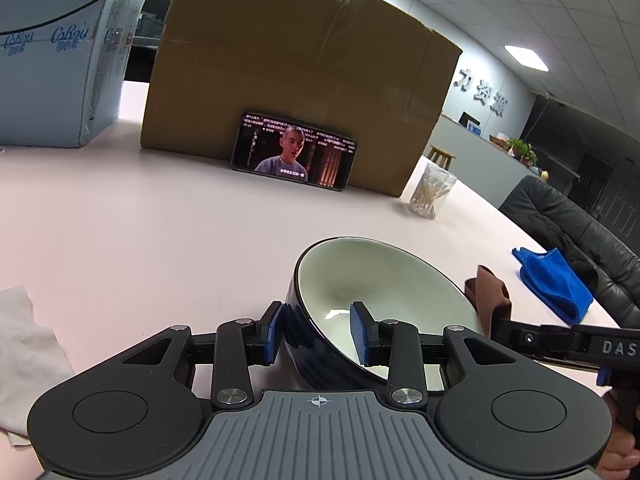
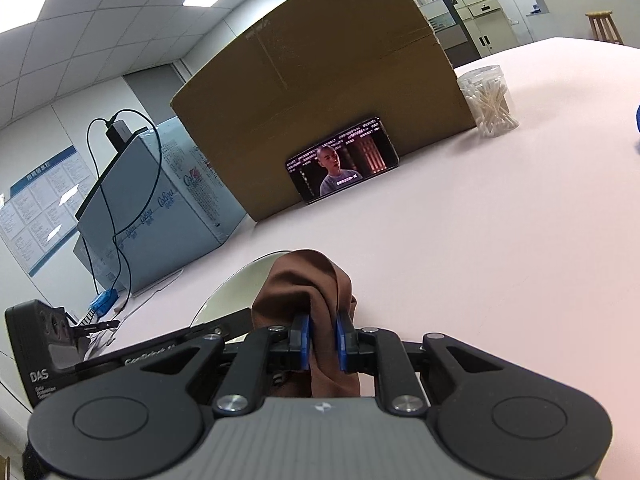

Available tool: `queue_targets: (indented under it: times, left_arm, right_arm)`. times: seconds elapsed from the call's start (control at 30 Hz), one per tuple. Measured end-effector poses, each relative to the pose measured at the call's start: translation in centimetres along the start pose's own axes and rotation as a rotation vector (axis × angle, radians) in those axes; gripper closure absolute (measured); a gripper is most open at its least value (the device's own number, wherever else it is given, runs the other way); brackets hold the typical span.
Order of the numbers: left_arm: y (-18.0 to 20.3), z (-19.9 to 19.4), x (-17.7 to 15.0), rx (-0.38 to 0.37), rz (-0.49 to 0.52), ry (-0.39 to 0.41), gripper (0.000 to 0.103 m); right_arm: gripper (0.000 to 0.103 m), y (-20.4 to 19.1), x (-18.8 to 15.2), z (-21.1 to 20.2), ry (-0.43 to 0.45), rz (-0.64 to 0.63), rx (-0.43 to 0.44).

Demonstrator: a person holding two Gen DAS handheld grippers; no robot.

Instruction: Clean bowl

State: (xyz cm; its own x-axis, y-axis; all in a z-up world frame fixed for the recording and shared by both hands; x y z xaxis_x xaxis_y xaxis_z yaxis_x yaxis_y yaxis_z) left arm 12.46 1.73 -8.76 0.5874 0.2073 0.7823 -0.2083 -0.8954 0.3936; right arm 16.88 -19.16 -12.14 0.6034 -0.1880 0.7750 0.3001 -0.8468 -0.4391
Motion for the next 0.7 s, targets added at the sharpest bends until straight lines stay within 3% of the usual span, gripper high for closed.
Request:
queue_targets:
  times: [0.33, 0.7]
  left_arm:
    - [-0.3, 0.2, 0.0, -0.007, -0.012, -0.013, 0.07]
    - [-0.3, 0.3, 0.0, -0.004, -0.007, -0.012, 0.07]
  right_arm:
    - [0.087, 0.0, -0.3, 0.2, -0.025, -0.014, 0.002]
    - [0.087, -0.9, -1.4, -0.7, -0.074, -0.039, 0.06]
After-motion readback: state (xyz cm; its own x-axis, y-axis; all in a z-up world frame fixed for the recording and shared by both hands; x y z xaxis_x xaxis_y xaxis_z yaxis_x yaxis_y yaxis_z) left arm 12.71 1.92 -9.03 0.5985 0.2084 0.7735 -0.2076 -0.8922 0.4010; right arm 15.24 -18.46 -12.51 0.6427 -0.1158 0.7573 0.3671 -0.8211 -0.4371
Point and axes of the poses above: each gripper's, at about its wrist camera, not at the fingertips, and z roughly the way its jaws point, y to its right, x to its top, the point moved 9 cm from there along z, roughly the way its jaws point, and after that the axes turned 6 degrees about -z, right-handed, at the moved point
